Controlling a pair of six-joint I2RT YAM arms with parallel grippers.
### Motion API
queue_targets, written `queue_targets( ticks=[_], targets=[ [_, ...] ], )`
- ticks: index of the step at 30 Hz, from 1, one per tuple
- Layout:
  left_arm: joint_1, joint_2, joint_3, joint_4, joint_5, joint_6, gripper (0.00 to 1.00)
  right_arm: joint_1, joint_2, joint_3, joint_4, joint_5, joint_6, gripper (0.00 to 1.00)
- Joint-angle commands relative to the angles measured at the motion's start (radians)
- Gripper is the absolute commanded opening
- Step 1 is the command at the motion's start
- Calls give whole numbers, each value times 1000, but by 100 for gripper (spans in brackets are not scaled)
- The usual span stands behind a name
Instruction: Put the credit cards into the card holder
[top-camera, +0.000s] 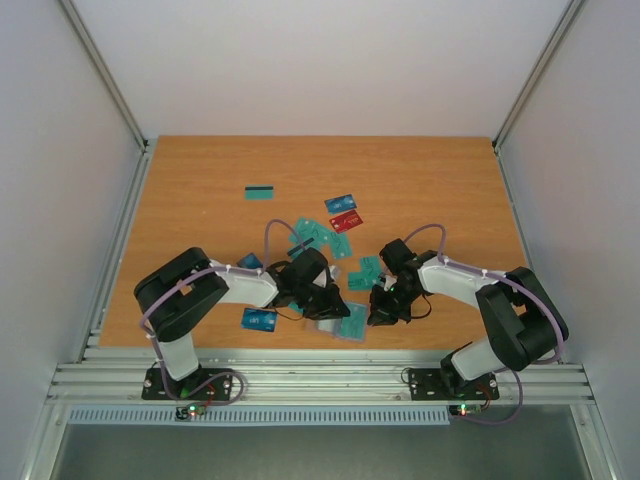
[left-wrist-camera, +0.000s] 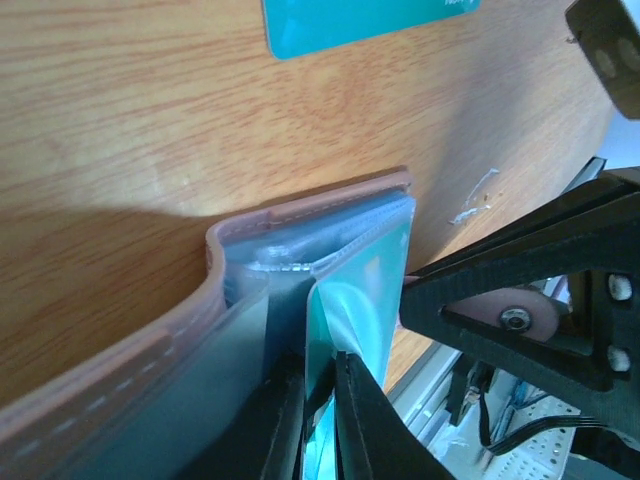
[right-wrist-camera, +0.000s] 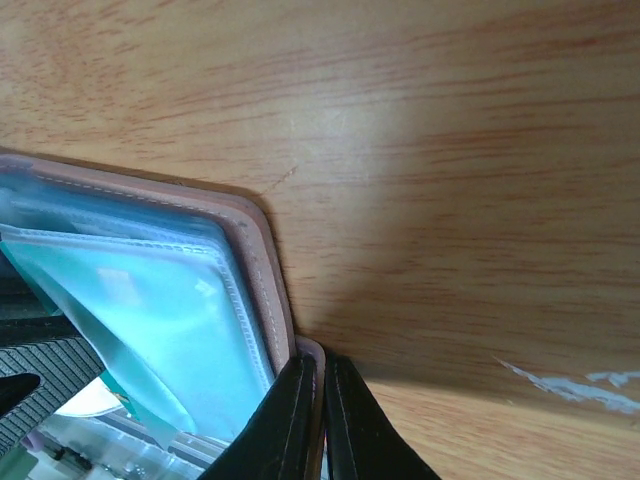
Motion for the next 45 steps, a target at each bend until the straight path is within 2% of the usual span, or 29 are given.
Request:
queue_targets(
  ticks=[1, 7, 12, 17, 22, 26, 38, 45],
  targets=[
    [-25, -26, 18, -122, -43, 40, 12, 9, 8, -13, 25, 90, -7, 8],
    [-25, -62, 44, -238, -62, 109, 24, 8, 0, -7, 16, 96, -6, 8],
    [-25, -110, 61, -318, -79, 152, 39, 8, -1, 4, 10, 97, -4, 8],
    [-25, -156, 81, -435, -107, 231, 43, 9, -8, 23, -2, 95, -4, 8],
    [-25, -176, 102, -510, -118, 312, 36, 8, -43, 43, -35, 93, -2, 11],
    [-25, -174, 104, -513, -110, 347, 28, 9, -79, 58, -70, 94, -26, 18],
    [-25, -123, 137, -442, -73, 330, 10, 8, -194, 120, -189, 72, -36, 41],
    [-25, -72, 186, -471, -62, 366, 2, 9, -278, 111, -199, 23, -12, 45]
  ],
)
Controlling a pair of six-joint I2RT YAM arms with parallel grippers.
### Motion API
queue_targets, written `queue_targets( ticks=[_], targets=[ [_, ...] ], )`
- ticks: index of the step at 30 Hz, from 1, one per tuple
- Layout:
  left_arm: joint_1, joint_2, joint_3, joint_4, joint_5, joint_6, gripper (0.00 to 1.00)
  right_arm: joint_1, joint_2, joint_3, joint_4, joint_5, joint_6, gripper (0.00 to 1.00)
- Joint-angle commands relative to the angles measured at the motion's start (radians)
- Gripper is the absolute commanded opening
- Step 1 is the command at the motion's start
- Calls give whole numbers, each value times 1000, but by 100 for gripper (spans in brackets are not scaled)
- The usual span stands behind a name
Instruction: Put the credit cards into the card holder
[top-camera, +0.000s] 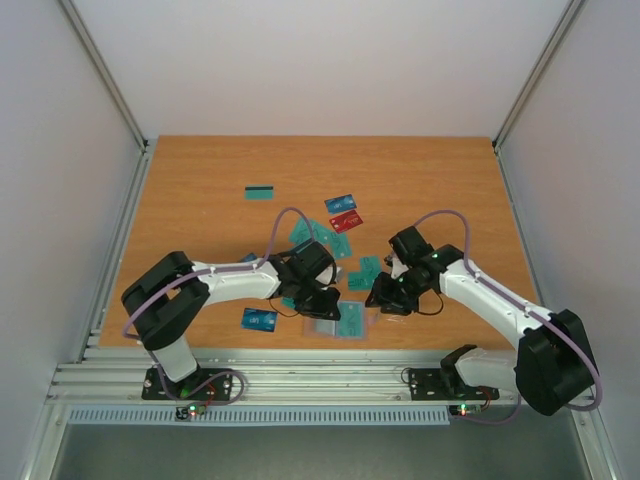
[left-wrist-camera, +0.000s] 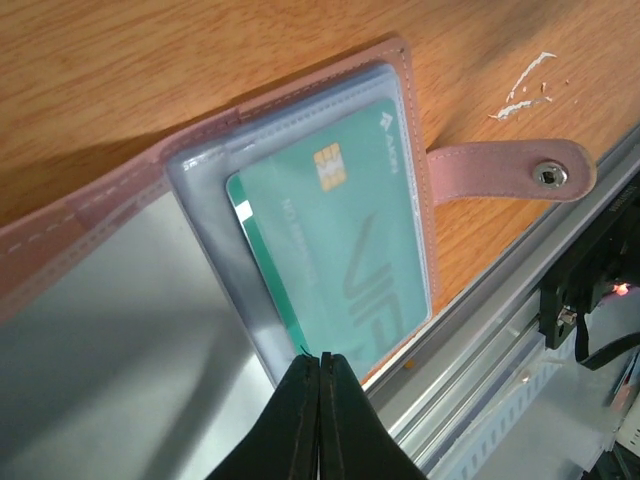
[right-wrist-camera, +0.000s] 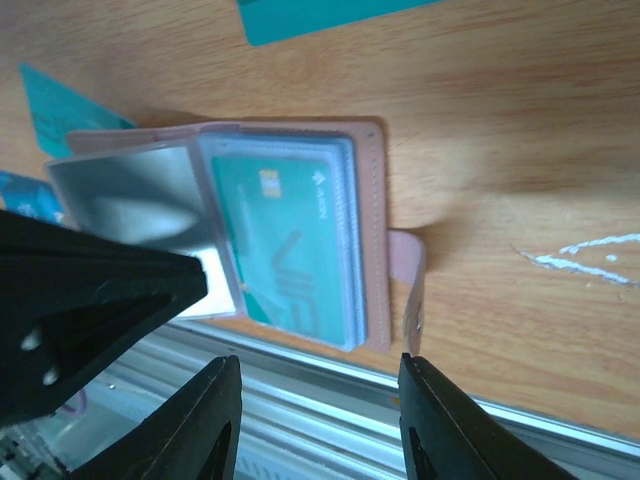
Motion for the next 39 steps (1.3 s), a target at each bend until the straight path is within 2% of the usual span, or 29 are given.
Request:
queue_targets(
  ticks=[1, 5, 10, 31, 39],
  targets=[
    [-3, 26, 41, -3, 8, 45, 1, 5, -43, -4, 4, -66, 28, 46],
    [-3, 42, 34, -3, 1, 63, 0, 17, -18, -52, 150, -149, 92, 45],
    [-3, 82, 42, 11, 16, 71, 0, 46, 65, -66, 231, -151, 120, 45],
    [-3, 163, 45, 6, -3, 110, 0, 50, 213, -89, 274, -125, 72, 43],
    [-3, 161, 32, 15, -3, 104, 0, 53, 181, -66, 251, -139, 73, 43]
  ],
)
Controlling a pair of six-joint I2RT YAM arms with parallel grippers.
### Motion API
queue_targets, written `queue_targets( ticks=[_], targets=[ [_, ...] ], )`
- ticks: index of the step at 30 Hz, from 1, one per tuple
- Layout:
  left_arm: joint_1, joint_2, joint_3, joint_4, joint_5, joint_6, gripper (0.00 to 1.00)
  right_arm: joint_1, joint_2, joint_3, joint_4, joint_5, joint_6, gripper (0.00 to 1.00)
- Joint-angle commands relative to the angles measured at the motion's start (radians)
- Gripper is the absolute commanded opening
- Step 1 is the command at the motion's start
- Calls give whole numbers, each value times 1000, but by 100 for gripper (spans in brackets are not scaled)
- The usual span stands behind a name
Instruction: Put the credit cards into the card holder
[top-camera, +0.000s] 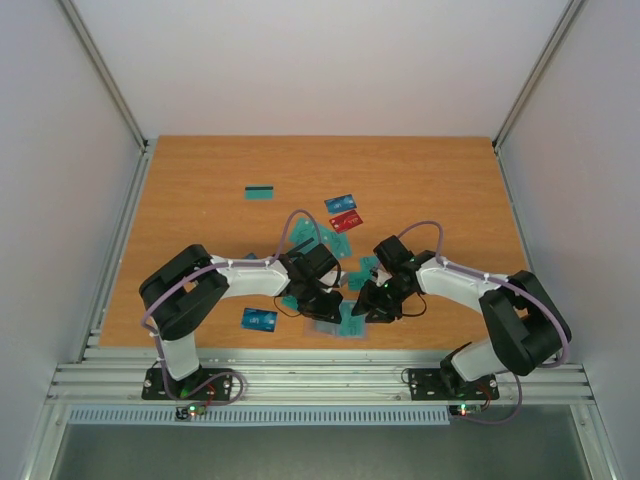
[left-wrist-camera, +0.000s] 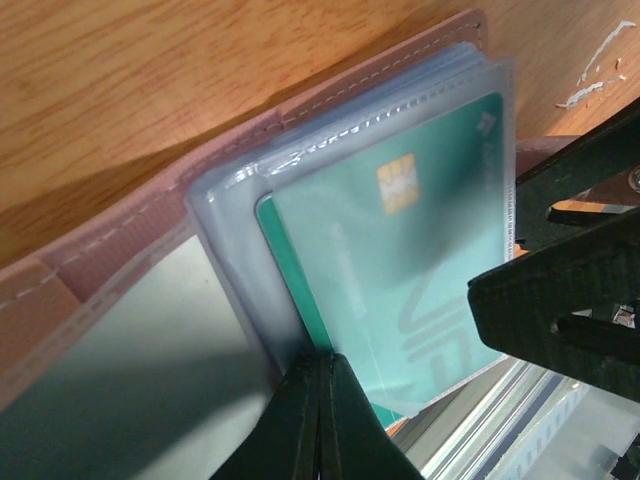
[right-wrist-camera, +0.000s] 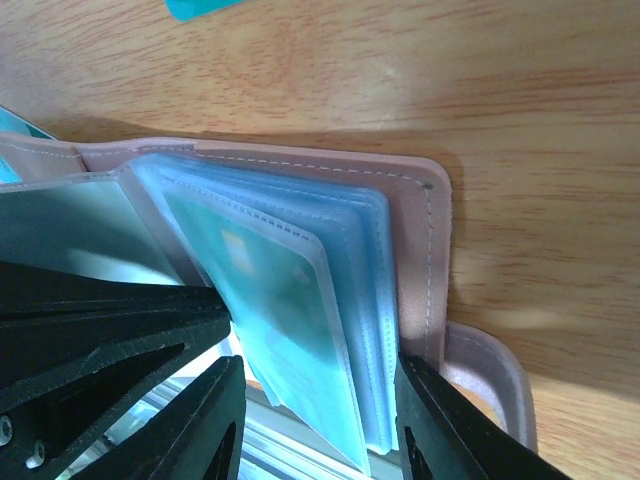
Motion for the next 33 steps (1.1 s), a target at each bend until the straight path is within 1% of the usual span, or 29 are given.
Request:
queue_targets(
  ticks=[1, 17, 26, 33],
  targets=[
    [-5, 40, -14, 20, -22, 16, 0, 9, -34, 28, -19, -8, -12, 43],
    [-6, 31, -32, 39, -18, 3, 0, 31, -27, 34, -47, 44, -28, 43],
    [-6, 21, -43, 49, -17, -6, 0, 32, -1, 11, 13, 6, -36, 42],
    [-6, 14, -52, 52, -18, -7, 0, 39, 6, 5, 28, -8, -35, 41]
  ],
)
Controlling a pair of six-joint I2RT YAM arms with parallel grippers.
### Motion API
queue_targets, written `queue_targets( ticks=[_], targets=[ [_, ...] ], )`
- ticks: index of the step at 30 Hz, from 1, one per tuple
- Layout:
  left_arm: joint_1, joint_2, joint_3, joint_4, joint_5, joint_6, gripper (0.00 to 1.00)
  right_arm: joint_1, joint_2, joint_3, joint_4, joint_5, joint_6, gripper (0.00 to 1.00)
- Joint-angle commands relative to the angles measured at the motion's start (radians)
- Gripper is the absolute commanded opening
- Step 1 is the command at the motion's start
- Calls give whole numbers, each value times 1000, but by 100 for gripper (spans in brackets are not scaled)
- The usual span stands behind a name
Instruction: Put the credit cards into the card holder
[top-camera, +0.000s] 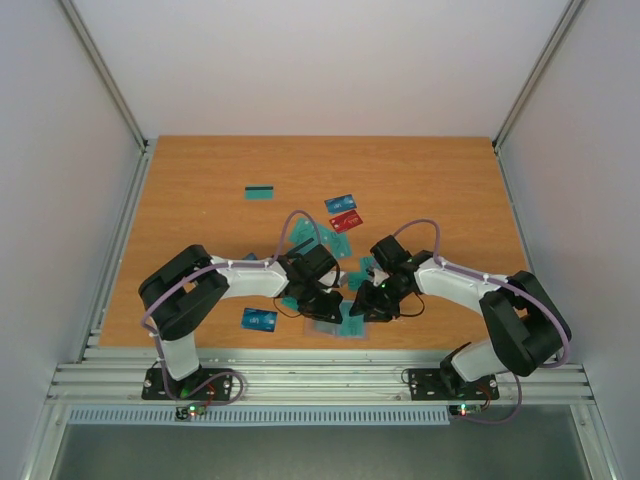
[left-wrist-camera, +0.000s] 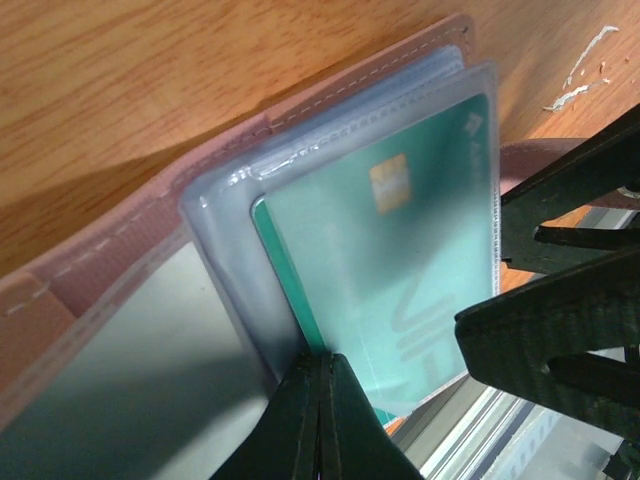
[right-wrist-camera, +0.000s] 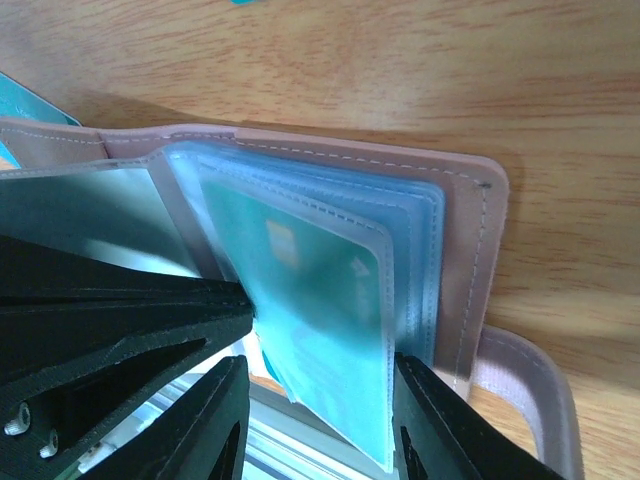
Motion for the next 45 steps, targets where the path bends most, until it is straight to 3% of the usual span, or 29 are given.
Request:
queue_targets(
  ticks=[1, 5, 10, 16, 27, 37, 45],
  targets=[
    [-8, 14, -35, 13, -32, 1, 0, 14, 10, -11, 26, -18, -13, 41],
    [-8, 7, -42, 20, -32, -1, 0, 26, -1, -15, 38, -30, -10, 37],
    [-9, -15, -45, 20, -31, -6, 0, 48, -11, -5, 41, -33, -1, 23],
    [-8, -59, -43, 8, -33, -17, 0, 83, 13, 31, 20, -9, 5, 18],
    [-5, -192, -59, -44, -74, -57, 0, 96, 48, 152, -65, 0, -15, 19],
    [34, -392, -139, -180, -193, -52, 0, 165, 161, 267, -64, 1, -11, 21],
    [95, -601, -191, -359, -322, -55, 12, 206, 263, 373, -71, -20, -7, 27]
  ],
)
